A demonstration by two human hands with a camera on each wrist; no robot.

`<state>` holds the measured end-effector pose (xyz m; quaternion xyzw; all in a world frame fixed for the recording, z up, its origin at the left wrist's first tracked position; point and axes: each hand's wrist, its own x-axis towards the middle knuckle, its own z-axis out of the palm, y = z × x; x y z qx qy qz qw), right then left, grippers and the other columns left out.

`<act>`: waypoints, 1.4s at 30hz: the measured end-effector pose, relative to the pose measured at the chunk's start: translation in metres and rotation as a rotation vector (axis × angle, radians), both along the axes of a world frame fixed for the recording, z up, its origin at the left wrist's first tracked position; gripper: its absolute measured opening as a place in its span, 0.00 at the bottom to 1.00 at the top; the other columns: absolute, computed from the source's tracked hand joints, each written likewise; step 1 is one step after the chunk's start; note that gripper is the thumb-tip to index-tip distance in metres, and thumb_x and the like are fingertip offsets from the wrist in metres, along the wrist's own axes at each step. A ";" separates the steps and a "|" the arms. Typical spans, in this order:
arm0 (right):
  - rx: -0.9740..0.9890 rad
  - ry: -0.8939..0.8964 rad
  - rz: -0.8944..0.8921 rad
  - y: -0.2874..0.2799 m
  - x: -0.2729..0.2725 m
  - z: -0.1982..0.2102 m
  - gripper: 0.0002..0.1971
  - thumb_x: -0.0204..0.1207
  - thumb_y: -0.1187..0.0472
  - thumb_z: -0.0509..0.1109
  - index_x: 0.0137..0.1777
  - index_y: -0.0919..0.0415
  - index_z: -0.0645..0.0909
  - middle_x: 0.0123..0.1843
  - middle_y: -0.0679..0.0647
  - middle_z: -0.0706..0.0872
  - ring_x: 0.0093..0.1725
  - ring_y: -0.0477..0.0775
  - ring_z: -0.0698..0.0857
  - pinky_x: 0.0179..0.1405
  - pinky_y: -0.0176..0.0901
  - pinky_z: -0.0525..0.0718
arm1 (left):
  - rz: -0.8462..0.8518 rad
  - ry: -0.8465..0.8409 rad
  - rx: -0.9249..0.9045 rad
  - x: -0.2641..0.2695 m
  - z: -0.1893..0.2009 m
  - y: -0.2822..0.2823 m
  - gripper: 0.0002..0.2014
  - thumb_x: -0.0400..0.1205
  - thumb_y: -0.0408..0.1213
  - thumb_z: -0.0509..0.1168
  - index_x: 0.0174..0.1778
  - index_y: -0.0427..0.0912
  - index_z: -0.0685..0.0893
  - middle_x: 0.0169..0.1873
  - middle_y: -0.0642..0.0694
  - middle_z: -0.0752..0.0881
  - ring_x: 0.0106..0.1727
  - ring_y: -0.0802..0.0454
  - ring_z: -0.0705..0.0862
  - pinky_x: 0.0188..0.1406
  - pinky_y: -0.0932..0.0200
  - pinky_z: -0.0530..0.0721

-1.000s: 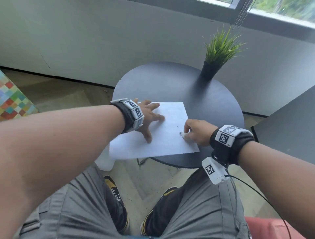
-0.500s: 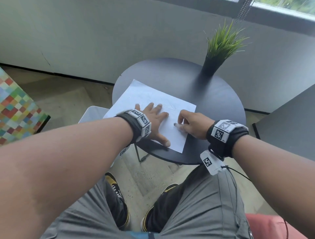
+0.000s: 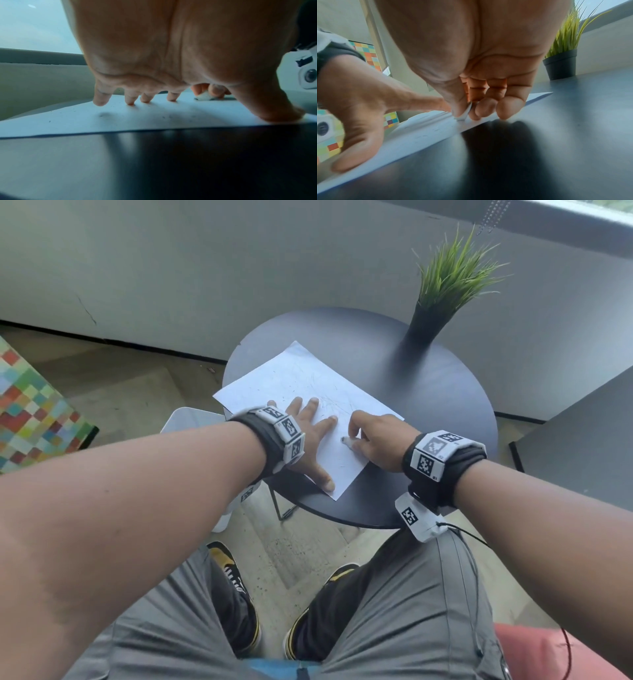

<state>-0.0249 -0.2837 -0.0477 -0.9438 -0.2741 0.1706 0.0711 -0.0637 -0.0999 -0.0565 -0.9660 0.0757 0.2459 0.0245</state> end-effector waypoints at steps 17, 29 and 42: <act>-0.105 0.130 0.301 0.003 -0.033 0.009 0.06 0.83 0.54 0.62 0.48 0.54 0.70 0.43 0.54 0.80 0.44 0.59 0.77 0.43 0.50 0.77 | -0.014 -0.044 -0.021 -0.003 -0.013 0.001 0.73 0.48 0.85 0.63 0.86 0.60 0.36 0.87 0.42 0.34 0.87 0.33 0.37 0.75 0.17 0.50; -0.042 -0.040 0.125 0.009 -0.036 0.011 0.10 0.85 0.53 0.56 0.50 0.60 0.67 0.43 0.56 0.78 0.42 0.61 0.76 0.38 0.48 0.72 | -0.022 -0.025 -0.023 -0.002 -0.011 0.003 0.71 0.53 0.84 0.66 0.86 0.60 0.36 0.87 0.42 0.33 0.86 0.33 0.35 0.75 0.18 0.50; 0.027 0.026 -0.274 -0.008 -0.006 -0.005 0.12 0.82 0.46 0.61 0.52 0.55 0.73 0.50 0.56 0.83 0.49 0.61 0.81 0.47 0.50 0.80 | -0.032 -0.003 0.000 -0.011 -0.001 0.006 0.69 0.55 0.83 0.66 0.86 0.60 0.39 0.87 0.42 0.36 0.87 0.34 0.38 0.79 0.21 0.48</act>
